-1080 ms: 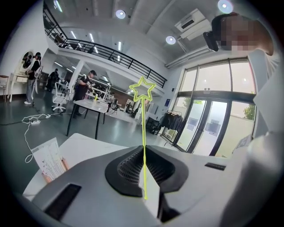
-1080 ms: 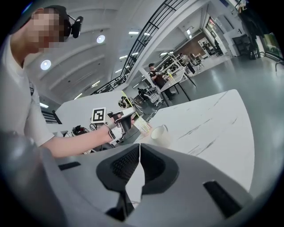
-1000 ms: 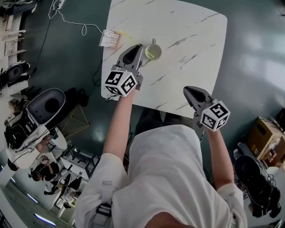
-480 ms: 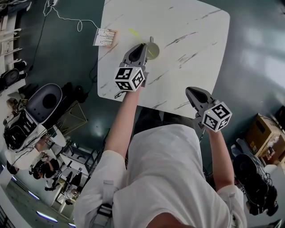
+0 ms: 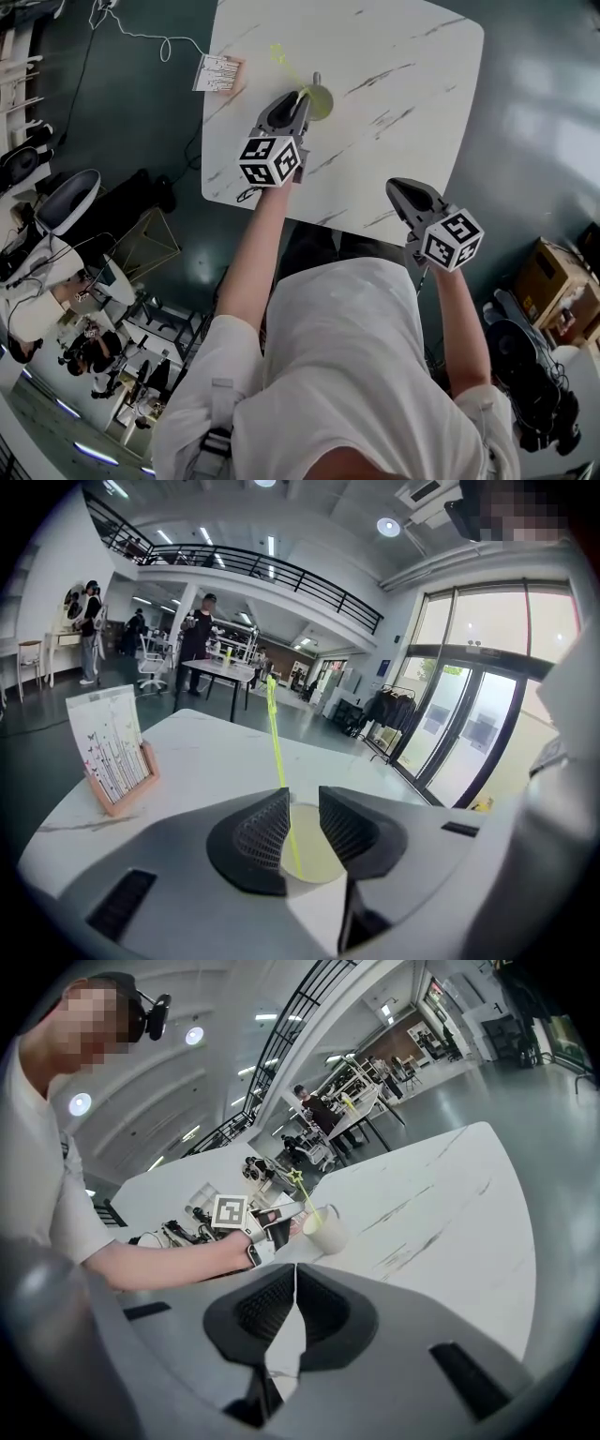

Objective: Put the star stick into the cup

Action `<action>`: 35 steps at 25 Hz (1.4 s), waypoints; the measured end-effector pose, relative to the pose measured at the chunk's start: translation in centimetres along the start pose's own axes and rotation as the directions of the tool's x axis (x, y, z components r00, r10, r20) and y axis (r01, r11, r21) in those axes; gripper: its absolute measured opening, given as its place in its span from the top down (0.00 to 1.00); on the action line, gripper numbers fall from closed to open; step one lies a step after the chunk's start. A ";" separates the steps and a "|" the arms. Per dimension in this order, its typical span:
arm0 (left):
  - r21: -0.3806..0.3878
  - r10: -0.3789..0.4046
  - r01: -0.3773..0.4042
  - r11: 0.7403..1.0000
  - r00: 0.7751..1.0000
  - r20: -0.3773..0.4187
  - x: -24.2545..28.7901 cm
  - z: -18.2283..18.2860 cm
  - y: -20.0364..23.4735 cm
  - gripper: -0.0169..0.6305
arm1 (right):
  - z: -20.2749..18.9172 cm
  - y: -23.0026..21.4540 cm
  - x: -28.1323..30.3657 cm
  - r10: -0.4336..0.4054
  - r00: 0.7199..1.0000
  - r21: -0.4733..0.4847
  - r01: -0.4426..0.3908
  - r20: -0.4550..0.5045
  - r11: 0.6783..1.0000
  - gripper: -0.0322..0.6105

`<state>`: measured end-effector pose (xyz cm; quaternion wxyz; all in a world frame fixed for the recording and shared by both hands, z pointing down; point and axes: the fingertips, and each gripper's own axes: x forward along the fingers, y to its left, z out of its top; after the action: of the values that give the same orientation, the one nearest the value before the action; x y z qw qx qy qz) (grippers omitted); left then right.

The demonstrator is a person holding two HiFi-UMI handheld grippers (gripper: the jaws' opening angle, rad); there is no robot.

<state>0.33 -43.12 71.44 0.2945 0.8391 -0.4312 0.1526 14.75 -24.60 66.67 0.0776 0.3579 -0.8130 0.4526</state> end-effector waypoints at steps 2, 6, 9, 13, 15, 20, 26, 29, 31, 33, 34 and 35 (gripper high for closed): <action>-0.001 0.005 -0.005 1.000 1.000 -0.002 -0.4 -0.2 -0.1 0.81 | -0.1 0.1 0.1 0.005 1.000 -0.002 -0.005 -0.002 1.000 0.91; -0.004 0.007 -0.007 1.000 1.000 0.001 -1.6 -0.4 -0.5 0.81 | -0.3 0.1 0.2 0.013 1.000 -0.010 -0.013 -0.001 1.000 0.91; 0.003 0.002 -0.002 1.000 1.000 0.008 -3.1 0.0 -1.2 0.82 | -0.2 0.6 0.3 0.017 1.000 -0.023 -0.017 0.003 1.000 0.91; 0.033 0.002 -0.003 0.999 1.000 0.024 -5.5 0.8 -2.2 0.87 | 0.2 1.6 0.2 0.016 1.000 -0.046 -0.016 0.018 0.999 0.91; 0.049 0.004 -0.006 0.999 0.999 0.041 -7.2 1.3 -2.6 0.89 | 0.4 2.5 0.1 0.017 1.000 -0.068 -0.016 0.020 0.998 0.91; 0.078 0.014 -0.021 0.997 0.996 0.092 -12.3 2.4 -2.9 0.91 | 0.1 5.6 -0.7 0.016 1.000 -0.119 -0.014 0.021 0.993 0.91; 0.052 0.027 -0.034 0.998 0.991 0.128 -20.4 1.7 -3.6 0.93 | -1.1 9.6 -2.1 -0.014 0.999 -0.199 0.023 0.045 0.980 0.91; 0.046 0.025 -0.031 0.998 0.993 0.116 -24.9 0.2 -4.6 0.94 | -1.1 11.3 -3.6 -0.036 0.995 -0.209 0.054 0.089 0.977 0.91; 0.043 0.011 -0.016 0.999 0.993 0.115 -27.6 -0.8 -5.2 0.95 | -1.3 12.7 -4.3 -0.050 0.992 -0.221 0.075 0.117 0.972 0.91; 0.040 -0.034 0.029 0.999 0.992 0.121 -30.3 -1.7 -6.0 0.95 | -1.9 14.2 -5.0 -0.062 0.989 -0.236 0.093 0.138 0.967 0.91; 0.041 -0.062 0.057 0.998 0.990 0.125 -31.5 -2.1 -6.5 0.95 | -2.2 14.9 -5.3 -0.067 0.987 -0.244 0.102 0.147 0.964 0.91; 0.045 -0.086 0.081 0.996 0.988 0.127 -32.8 -2.5 -7.1 0.95 | -2.6 15.7 -5.7 -0.072 0.985 -0.252 0.110 0.155 0.961 0.91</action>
<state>-12.98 -17.55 54.08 0.2553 0.8703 -0.4105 0.0942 8.18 -14.38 54.95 0.0856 0.4136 -0.8514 0.3110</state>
